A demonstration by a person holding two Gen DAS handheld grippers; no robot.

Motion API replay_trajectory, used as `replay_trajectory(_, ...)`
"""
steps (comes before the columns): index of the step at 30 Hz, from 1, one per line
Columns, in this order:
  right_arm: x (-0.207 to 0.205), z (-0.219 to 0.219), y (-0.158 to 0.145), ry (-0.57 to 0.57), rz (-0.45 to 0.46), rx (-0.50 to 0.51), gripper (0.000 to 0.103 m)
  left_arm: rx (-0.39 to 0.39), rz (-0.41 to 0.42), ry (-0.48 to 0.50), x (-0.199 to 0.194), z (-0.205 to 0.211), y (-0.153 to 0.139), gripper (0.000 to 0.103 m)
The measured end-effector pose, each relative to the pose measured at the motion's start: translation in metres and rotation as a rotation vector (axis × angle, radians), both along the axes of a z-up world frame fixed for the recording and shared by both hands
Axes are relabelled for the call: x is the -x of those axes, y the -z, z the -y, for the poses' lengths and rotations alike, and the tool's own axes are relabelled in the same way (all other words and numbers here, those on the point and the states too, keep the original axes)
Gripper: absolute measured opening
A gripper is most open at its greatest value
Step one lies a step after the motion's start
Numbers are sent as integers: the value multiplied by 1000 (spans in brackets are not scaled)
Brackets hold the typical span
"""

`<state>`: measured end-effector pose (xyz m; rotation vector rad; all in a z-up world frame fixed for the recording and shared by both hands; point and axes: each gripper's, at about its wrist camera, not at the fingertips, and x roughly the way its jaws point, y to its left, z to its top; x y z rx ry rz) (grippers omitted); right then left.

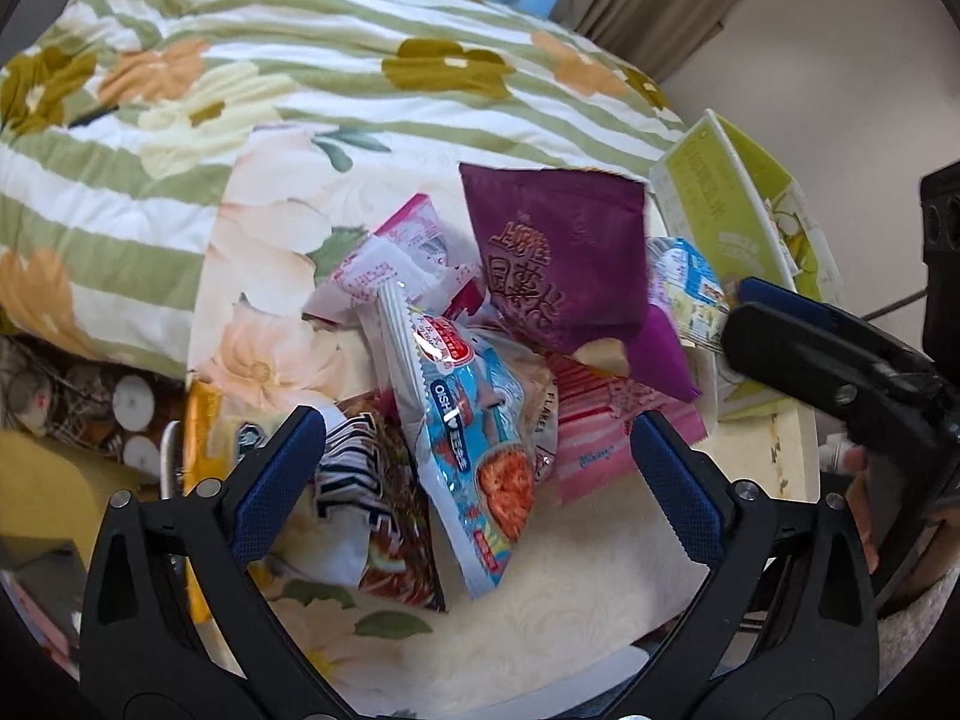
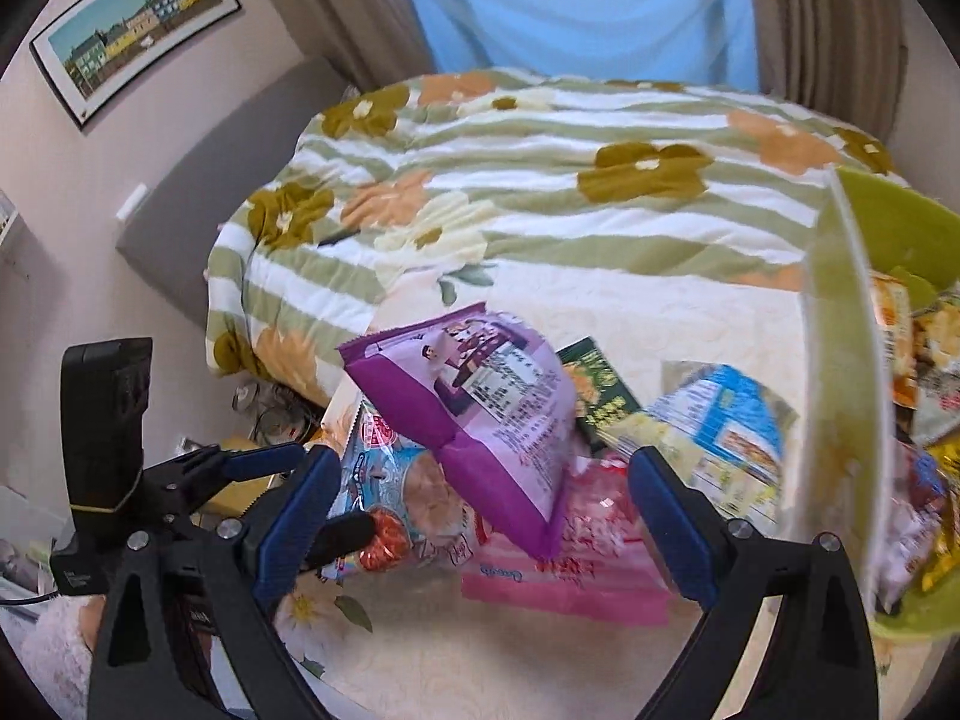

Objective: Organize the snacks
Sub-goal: 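Grasp the blue OISHI packet with the left tool while the right tool grasps the purple bag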

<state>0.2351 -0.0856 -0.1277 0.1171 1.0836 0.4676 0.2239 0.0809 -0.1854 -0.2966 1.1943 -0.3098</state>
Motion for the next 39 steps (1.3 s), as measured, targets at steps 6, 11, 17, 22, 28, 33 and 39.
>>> replay_trajectory(6, -33, -23, 37, -93, -57, 16, 95, -11, -32, -21, -9, 3, 15, 100)
replay_trajectory(11, -50, -28, 49, -122, -68, 29, 95, -14, -60, -34, -20, 6, 26, 97)
replay_trajectory(17, -64, -23, 56, -147, -88, 35, 83, -31, -75, -30, -29, 12, 30, 97)
replay_trajectory(22, -68, -15, 56, -156, -105, -13, 67, -45, -102, -15, -32, 17, 38, 94)
replay_trajectory(28, -69, -12, 55, -150, -113, -42, 59, -65, -121, -2, -34, 19, 44, 83)
replay_trajectory(33, -75, -3, 57, -118, -140, -105, 56, -43, -136, 23, -37, 22, 48, 63)
replay_trajectory(39, -74, -5, 54, -108, -135, -112, 55, -71, -130, 63, -35, 31, 44, 50)
